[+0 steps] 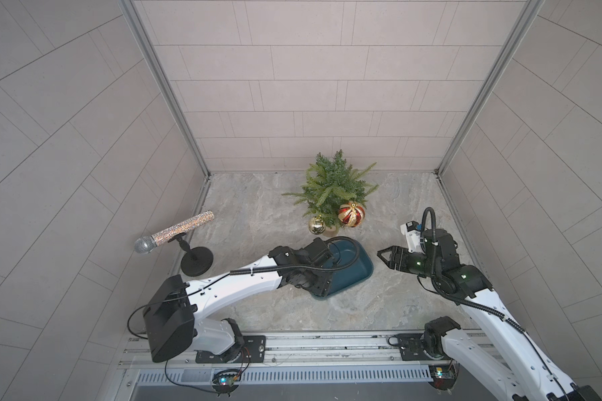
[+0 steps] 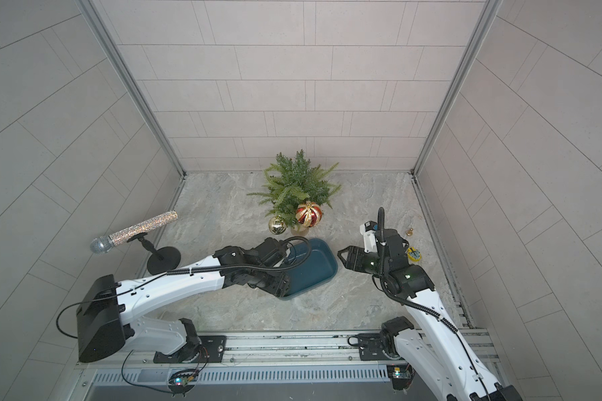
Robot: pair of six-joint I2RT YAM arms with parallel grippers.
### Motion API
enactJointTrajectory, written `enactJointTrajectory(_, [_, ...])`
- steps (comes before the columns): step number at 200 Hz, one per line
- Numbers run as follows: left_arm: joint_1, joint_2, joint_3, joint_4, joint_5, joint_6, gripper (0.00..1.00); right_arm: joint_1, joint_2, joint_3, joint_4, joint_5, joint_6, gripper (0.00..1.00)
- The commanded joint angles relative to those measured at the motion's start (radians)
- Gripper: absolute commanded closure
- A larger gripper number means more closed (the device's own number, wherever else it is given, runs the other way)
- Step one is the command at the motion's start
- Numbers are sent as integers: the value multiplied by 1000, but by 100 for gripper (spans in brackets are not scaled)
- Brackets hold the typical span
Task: Decorate the small christmas tree with ornaments
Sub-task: Pick up an ornament from the container.
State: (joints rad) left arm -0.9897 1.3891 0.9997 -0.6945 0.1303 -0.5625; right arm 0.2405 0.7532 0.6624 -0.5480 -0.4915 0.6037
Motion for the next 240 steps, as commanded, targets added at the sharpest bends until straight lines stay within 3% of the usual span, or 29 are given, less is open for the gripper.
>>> enactJointTrajectory(1, [-6, 39, 34, -30, -56, 33, 25, 3, -12, -11, 5, 15, -16, 35])
enactJointTrajectory(169, [-18, 249, 52, -21, -100, 62, 29, 4, -5, -13, 23, 21, -18, 35])
enactJointTrajectory(240, [-19, 254, 58, -21, -83, 72, 44, 2, -11, -9, 25, 24, -16, 35])
